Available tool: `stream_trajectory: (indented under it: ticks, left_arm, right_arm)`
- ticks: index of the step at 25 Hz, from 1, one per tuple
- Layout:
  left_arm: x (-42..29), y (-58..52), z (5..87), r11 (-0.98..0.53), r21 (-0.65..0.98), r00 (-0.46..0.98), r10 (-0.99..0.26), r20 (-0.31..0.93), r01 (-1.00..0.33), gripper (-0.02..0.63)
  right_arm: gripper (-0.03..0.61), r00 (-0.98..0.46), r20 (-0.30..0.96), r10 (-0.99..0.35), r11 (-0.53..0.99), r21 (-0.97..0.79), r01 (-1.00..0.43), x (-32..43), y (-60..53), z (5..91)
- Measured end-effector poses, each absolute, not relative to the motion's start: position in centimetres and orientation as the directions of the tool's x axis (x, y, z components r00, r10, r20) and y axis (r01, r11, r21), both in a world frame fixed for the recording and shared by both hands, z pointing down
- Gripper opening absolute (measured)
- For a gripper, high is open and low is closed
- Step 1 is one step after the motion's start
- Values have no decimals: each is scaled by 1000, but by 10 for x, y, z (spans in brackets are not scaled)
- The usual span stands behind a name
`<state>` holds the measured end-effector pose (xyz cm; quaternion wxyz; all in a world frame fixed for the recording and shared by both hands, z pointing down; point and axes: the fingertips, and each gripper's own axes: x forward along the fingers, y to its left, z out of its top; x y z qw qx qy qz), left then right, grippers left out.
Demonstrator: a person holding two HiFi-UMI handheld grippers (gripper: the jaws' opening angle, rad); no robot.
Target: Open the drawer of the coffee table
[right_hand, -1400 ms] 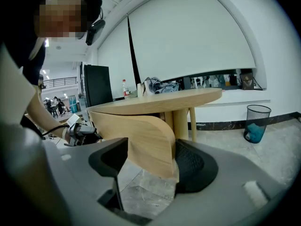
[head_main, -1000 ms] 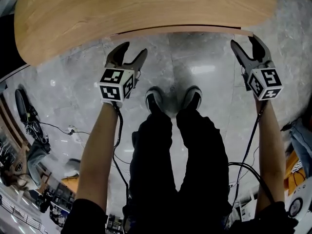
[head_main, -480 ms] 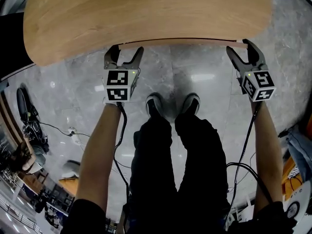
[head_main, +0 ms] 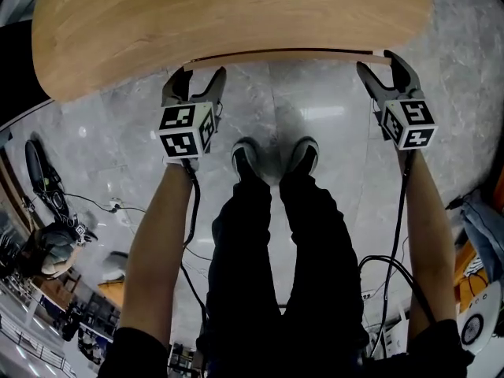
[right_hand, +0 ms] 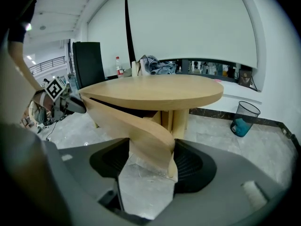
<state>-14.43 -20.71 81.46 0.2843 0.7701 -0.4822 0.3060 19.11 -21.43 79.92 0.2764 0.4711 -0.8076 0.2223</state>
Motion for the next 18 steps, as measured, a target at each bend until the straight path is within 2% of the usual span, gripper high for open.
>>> stream_trajectory:
  ticks: [18]
  left_arm:
    - [-144,-146,814,-322,141,298,-512,806,-936,285]
  right_arm:
    - [295,-372,704,-606,419,-115,-901,190,-155,800]
